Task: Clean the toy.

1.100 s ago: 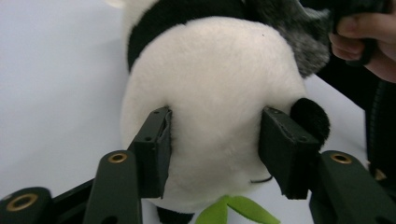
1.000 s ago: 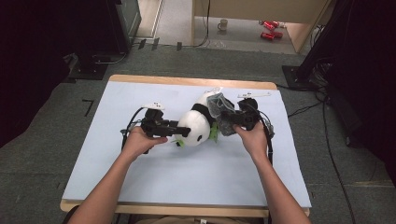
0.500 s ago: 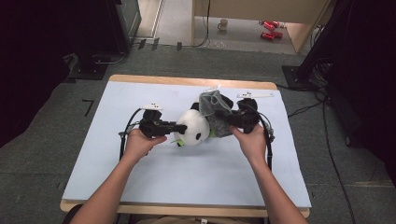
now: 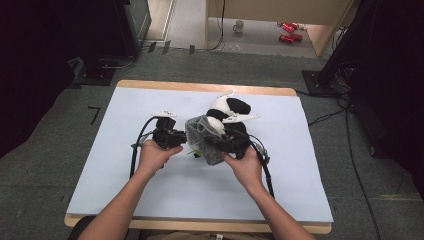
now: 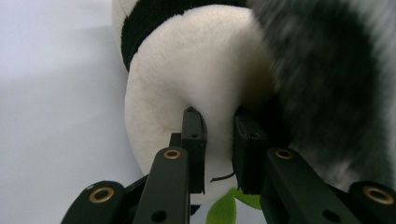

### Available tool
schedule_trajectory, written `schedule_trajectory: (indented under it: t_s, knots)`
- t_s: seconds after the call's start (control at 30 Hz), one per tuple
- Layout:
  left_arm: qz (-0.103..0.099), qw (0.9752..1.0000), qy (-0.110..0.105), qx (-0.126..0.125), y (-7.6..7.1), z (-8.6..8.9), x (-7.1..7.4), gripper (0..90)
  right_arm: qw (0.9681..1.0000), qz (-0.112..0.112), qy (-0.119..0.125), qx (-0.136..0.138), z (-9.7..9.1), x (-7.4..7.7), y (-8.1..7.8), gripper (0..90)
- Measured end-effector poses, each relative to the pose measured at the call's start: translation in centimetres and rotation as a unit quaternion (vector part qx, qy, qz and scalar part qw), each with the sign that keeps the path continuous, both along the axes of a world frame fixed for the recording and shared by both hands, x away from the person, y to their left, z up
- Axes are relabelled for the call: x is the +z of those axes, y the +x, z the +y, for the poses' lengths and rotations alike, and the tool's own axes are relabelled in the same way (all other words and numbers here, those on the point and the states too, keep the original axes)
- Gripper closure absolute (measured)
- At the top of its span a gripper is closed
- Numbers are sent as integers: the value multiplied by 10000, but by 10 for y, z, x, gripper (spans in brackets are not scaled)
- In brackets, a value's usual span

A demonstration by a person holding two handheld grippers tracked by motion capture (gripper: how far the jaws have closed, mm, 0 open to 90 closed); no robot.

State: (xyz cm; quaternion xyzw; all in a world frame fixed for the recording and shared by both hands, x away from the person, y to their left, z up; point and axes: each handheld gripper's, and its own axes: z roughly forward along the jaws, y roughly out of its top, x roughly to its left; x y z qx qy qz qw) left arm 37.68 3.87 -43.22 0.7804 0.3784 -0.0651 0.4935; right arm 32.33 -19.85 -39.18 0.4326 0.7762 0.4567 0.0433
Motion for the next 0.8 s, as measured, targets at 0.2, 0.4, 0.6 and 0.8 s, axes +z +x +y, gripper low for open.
schedule_trajectory:
  t_s: [0.2,0.4,0.6,0.8]
  knots:
    - [50,9999,92,68,2,1,-3,778,9993,-201,-271,170,8,-21,-3,780]
    - [46,9998,141,115,3,3,-4,779,9985,-180,-397,330,17,-43,-7,784]
    - [19,9998,145,111,2,2,-4,776,9964,-145,-697,462,20,-59,-7,785]
    - [-18,9999,142,82,2,2,-3,771,9943,182,-899,537,24,-77,-4,784]
